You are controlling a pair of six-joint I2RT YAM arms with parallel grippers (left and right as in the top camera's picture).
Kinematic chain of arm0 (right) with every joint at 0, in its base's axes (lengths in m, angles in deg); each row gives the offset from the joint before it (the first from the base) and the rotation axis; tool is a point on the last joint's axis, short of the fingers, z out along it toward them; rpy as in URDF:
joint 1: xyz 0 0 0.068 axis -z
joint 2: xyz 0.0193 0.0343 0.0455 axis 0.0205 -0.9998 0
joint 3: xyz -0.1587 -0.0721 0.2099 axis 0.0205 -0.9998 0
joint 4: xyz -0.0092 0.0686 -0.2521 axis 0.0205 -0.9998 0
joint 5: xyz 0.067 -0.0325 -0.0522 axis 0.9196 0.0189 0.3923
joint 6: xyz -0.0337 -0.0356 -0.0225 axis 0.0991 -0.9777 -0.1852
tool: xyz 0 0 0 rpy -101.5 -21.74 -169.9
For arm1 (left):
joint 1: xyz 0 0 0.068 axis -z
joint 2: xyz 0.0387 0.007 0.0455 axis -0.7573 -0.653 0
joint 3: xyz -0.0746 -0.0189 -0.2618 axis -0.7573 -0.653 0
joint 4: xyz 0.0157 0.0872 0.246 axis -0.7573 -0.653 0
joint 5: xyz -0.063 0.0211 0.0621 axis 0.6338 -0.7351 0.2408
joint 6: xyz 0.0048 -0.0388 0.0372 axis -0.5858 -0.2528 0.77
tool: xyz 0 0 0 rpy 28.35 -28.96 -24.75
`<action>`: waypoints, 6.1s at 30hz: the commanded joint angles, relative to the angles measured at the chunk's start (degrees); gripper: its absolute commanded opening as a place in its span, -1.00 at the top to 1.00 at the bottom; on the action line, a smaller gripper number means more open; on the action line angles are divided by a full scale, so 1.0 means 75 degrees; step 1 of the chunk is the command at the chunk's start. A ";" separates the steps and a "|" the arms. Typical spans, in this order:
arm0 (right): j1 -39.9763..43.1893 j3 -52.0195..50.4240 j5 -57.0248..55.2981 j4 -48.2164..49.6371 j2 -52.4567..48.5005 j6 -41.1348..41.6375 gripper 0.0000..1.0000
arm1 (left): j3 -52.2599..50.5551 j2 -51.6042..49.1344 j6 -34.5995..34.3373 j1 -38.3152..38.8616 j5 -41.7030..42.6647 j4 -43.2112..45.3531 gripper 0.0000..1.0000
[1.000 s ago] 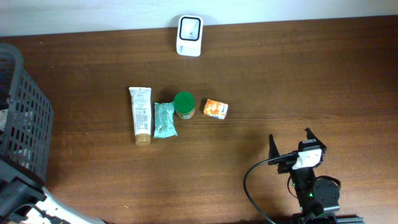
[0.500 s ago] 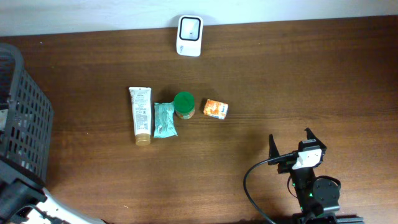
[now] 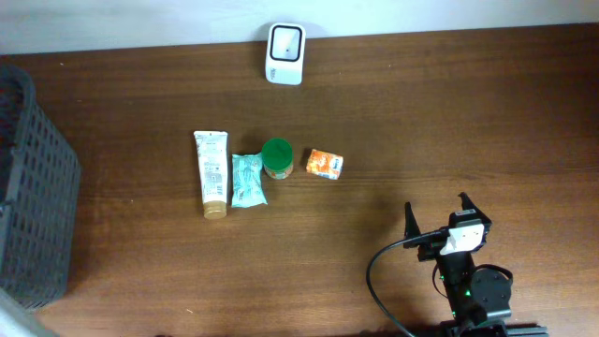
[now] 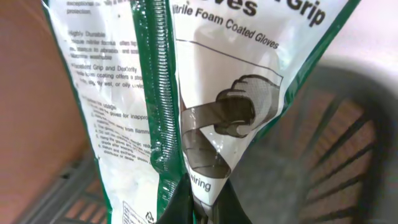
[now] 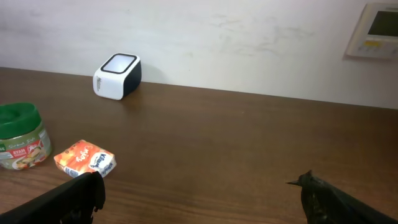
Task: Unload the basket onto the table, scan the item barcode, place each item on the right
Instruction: 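Lift the green glove packet out and lay it right of the jar, then move the right gripper toward the glove packet's right edge, then grasp the glove packet with the right gripper and lift it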
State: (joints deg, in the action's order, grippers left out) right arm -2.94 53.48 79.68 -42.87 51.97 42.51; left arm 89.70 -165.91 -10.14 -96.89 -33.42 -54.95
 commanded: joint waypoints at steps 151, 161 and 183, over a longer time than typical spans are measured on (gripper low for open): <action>-0.0044 0.8148 0.1833 -0.5149 -0.9652 0.1950 -0.96 | 0.0000 -0.5284 -0.3034 1.0430 0.2876 -0.1929 1.00; 0.0210 0.8145 0.2090 -0.5187 -0.9871 0.2407 -0.93 | -0.1716 -0.5295 -0.4401 1.0497 0.2436 0.0227 1.00; 0.1472 0.7589 0.6633 -0.3756 -1.4941 0.0449 -0.58 | -0.1816 -0.5295 -0.4479 1.0497 0.2282 0.0254 1.00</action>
State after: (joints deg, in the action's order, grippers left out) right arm 8.27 113.09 128.75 -73.62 -57.84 44.37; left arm 77.70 -205.76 -43.32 -17.94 -13.27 -52.70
